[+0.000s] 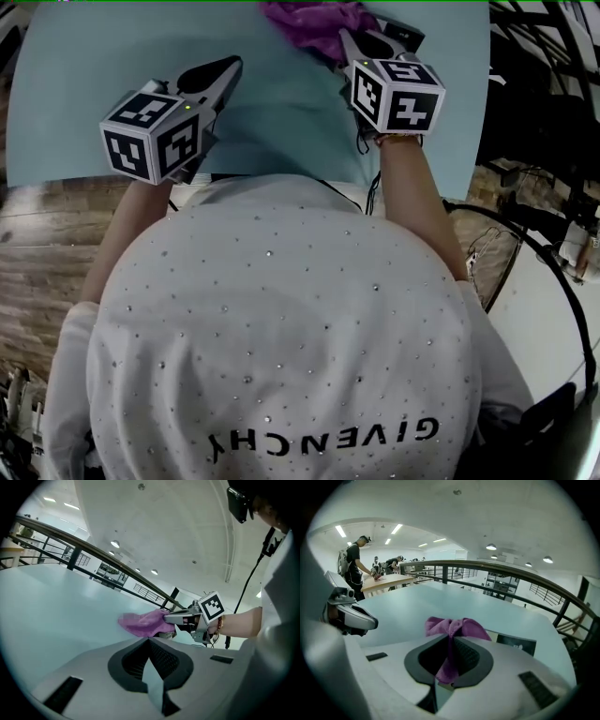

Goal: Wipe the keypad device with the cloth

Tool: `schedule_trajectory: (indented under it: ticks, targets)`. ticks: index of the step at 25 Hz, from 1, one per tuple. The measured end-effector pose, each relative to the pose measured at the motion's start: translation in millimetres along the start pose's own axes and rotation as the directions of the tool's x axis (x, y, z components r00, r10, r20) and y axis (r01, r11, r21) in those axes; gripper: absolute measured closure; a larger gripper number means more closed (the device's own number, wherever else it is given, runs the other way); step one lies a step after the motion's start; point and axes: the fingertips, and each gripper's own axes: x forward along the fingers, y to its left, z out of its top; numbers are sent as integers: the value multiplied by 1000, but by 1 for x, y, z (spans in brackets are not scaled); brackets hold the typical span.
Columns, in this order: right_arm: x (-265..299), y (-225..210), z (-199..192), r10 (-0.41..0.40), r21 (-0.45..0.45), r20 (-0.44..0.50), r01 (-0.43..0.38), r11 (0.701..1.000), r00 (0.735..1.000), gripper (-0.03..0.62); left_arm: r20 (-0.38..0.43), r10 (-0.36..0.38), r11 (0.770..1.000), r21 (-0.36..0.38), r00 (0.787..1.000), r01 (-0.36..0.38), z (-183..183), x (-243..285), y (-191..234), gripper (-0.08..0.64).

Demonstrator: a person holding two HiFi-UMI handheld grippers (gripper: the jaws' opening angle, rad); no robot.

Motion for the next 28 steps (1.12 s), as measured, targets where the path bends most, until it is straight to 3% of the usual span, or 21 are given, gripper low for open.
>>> schedule_trajectory:
  ticks: [14,19,22,28]
  targets:
    - [4,19,-46,49,6,-77,-48,999,996,561,-38,-67,998,-7,997,67,-5,27,-18,560]
    - [4,39,-75,100,-4,-156,-102,995,983,561,-61,-91,996,1,994,91,-7,33,-27,560]
    - [-1,48,-97,120,33,-213,-115,993,970,561,-79,-112,994,-15,991,111,-14,36,-35,560]
    - [4,42,-108,152,129,-177,-130,983,973,561,-89,-129,992,-17,988,128,-17,57,-39,560]
